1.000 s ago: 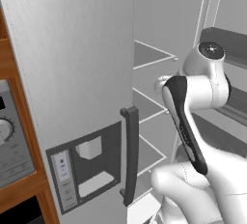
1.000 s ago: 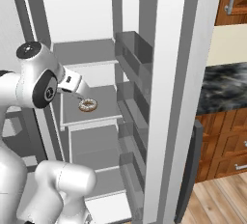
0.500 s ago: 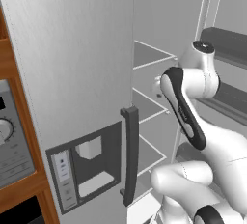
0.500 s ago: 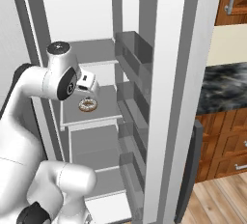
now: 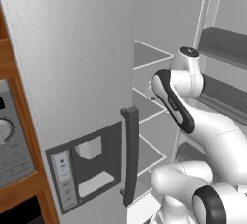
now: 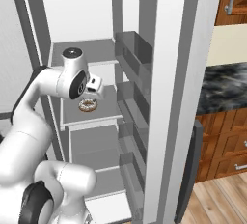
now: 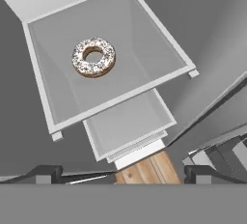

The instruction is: Take the cake and donut from the fridge and place them on the empty tray on the dining counter.

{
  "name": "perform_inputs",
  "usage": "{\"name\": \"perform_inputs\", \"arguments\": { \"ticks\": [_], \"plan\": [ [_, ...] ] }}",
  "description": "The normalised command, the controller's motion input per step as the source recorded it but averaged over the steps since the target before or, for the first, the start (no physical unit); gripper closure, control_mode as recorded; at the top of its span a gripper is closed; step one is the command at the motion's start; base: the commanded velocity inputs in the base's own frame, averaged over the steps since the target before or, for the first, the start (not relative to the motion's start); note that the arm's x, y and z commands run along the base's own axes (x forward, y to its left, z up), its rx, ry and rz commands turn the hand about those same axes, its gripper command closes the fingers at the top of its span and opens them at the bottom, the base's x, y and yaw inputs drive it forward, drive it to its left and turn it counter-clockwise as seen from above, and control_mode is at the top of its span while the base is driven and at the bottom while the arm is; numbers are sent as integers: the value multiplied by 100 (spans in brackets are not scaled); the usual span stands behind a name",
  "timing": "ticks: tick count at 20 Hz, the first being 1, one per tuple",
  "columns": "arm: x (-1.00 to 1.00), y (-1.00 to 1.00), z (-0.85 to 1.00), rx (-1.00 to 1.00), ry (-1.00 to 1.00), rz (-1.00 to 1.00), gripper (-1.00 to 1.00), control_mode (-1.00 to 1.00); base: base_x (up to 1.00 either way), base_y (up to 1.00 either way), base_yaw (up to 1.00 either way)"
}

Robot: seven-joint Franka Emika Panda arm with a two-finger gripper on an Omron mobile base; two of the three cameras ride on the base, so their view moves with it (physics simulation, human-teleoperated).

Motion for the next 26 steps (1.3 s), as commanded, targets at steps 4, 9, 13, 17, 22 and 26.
{"name": "perform_inputs", "arguments": {
  "ticks": [4,9,13,17,22,26],
  "plan": [
    [54,0,-36,0,2,3,-100,-100,0,0,0],
    [47,0,-37,0,0,3,-100,-100,0,0,0],
    [46,0,-43,0,1,3,-100,-100,0,0,0],
    [46,5,-47,0,0,2,-100,-100,0,0,0],
    [37,3,-37,0,0,2,-100,-100,0,0,0],
    [31,7,-30,0,0,1,-100,-100,0,0,0]
  ]
}}
